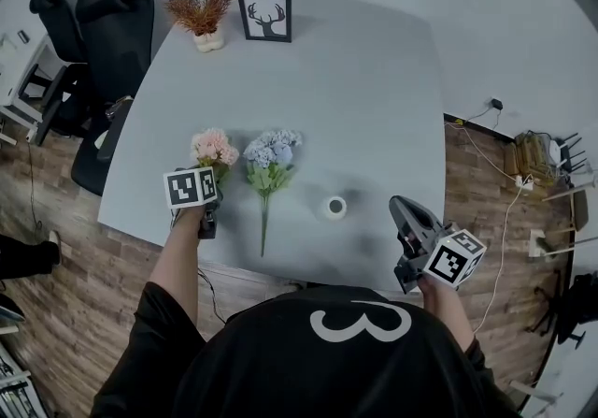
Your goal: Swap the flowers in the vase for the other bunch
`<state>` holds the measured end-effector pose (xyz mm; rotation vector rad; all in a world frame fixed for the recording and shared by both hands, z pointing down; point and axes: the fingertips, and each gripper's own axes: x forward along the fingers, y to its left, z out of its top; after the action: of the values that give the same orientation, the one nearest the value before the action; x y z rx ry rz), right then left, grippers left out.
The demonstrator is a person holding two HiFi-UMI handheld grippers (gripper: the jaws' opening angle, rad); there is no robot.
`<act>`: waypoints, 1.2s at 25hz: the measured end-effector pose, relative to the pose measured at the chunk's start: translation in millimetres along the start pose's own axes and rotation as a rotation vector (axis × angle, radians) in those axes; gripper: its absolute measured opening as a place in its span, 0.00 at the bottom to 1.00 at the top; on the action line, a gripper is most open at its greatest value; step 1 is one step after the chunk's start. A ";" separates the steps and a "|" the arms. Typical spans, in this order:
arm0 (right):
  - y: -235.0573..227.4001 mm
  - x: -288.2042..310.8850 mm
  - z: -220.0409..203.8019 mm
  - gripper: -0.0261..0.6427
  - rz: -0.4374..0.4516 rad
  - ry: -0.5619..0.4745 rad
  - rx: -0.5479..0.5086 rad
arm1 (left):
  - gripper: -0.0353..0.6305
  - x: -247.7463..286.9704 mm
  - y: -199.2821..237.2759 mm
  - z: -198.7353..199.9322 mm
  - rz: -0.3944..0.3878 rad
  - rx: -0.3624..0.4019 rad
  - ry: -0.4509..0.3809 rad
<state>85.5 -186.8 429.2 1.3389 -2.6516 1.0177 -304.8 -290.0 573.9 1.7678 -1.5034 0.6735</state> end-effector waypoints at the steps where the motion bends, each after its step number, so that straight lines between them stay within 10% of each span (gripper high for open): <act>1: 0.8 0.4 -1.1 0.05 0.000 0.002 0.001 | 0.25 0.9 -1.0 -0.7 -0.013 -0.005 -0.002; 12: 18.4 -5.5 -4.5 0.05 0.009 -0.014 -0.017 | 0.58 -18.7 -4.8 25.0 -0.052 -0.006 -0.163; 22: 53.4 -14.2 -8.3 0.05 0.044 -0.057 -0.102 | 0.58 -92.2 -3.3 43.4 -0.057 -0.041 -0.352; 30: 99.0 -14.0 -21.6 0.05 0.106 -0.058 -0.206 | 0.11 -166.3 -83.3 26.4 -0.385 -0.041 -0.400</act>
<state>17.1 -122.7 388.3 1.2166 -2.8045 0.6984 -255.8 -203.2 414.6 2.1678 -1.3470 0.0966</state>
